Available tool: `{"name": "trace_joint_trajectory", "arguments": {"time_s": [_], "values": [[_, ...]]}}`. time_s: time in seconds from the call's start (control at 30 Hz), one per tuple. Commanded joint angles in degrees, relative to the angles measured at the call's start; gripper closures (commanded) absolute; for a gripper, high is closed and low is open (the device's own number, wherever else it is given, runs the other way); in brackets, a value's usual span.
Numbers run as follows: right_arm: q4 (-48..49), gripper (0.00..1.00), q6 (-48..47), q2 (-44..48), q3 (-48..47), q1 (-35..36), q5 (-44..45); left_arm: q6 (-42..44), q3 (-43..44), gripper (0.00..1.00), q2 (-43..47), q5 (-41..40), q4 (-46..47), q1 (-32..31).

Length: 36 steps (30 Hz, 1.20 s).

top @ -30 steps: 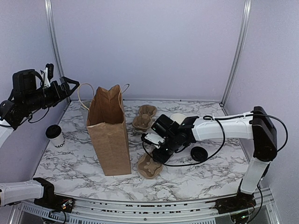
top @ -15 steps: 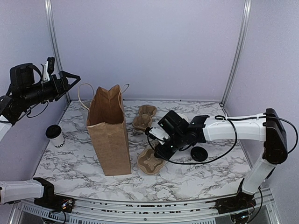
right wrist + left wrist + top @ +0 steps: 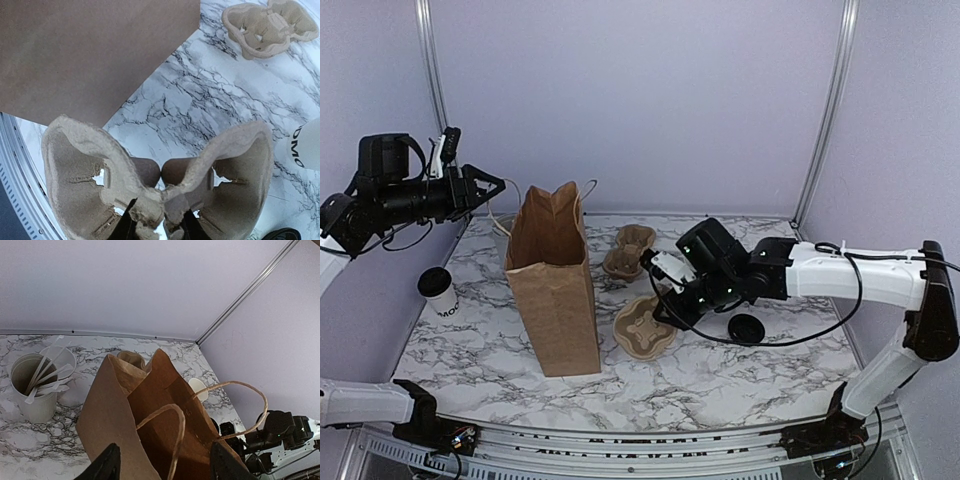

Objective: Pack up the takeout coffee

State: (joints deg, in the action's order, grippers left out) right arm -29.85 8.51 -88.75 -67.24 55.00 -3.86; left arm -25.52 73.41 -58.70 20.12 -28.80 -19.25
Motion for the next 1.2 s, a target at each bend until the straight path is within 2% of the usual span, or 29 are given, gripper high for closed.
{"name": "trace_joint_trajectory", "arguments": {"time_s": [0.0, 0.1, 0.27, 0.3, 0.57, 0.73, 0.93, 1.17], "values": [[-0.82, 0.79, 0.86, 3.29, -1.63, -0.41, 1.82, 2.42, 2.27, 0.44, -1.49, -1.69, -2.98, -1.91], [-1.61, 0.78, 0.55, 4.81, -1.92, -0.79, 2.44, 3.11, 3.34, 0.57, -2.36, -3.29, -3.36, -3.06], [-2.09, 0.78, 0.23, 7.21, -3.09, -2.23, 2.62, 5.36, 5.79, 0.96, -4.88, -5.33, -3.85, -4.97], [-2.23, 0.78, 0.11, 7.67, -3.34, -2.67, 2.58, 6.03, 6.51, 1.00, -5.57, -5.31, -3.84, -5.43], [-3.99, 0.78, -1.44, 11.84, -6.46, -10.03, 1.84, 13.27, 16.91, 1.00, -13.62, -0.54, -6.72, -10.39], [-6.53, 0.78, -3.38, 14.56, -10.51, -12.52, 4.91, 15.35, 22.78, 1.00, -18.28, -0.33, -8.52, -14.54], [-8.82, 0.76, -5.87, 17.91, -15.15, -15.91, 9.56, 16.61, 26.23, 1.00, -21.75, 0.73, -8.64, -18.50], [-9.70, 0.74, -9.47, 18.63, -21.58, -16.05, 11.79, 18.28, 29.04, 1.00, -24.31, 0.53, -8.99, -23.55]]}}
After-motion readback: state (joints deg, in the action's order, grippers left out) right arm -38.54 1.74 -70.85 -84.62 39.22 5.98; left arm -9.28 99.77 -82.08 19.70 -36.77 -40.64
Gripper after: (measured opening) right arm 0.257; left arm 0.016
